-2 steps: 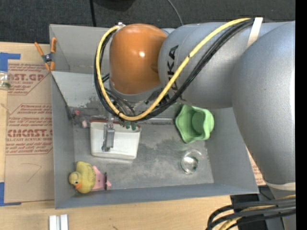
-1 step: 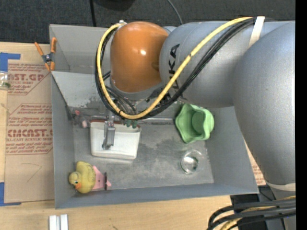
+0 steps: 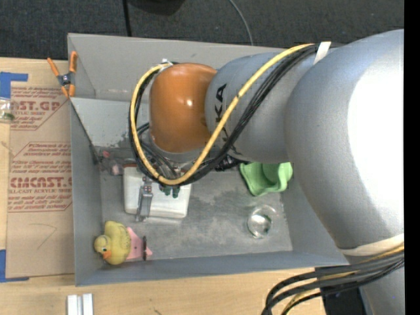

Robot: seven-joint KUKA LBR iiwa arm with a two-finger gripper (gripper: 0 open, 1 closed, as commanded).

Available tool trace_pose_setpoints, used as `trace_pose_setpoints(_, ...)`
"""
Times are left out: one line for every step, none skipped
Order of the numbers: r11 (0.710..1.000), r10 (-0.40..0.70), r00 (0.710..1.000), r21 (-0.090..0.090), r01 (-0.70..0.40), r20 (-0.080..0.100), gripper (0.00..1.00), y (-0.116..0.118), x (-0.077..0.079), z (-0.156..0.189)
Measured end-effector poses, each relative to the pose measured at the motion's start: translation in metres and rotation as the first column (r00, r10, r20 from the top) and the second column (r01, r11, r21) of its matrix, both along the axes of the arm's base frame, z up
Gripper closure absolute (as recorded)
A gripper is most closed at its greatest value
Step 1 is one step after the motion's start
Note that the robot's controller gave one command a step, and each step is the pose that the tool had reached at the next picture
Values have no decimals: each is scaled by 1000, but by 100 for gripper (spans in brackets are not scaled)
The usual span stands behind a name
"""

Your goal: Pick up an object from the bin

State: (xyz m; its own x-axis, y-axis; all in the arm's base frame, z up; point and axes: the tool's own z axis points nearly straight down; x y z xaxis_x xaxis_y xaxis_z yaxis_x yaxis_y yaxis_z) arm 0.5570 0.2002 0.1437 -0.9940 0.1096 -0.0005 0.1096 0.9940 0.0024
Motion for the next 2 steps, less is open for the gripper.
trace_pose_setpoints(1000,-31,999,-2,31,-5,0,-2,-6,-32)
trace_pose_setpoints(991,-130,991,0,130,-2,0,-22,-5,11)
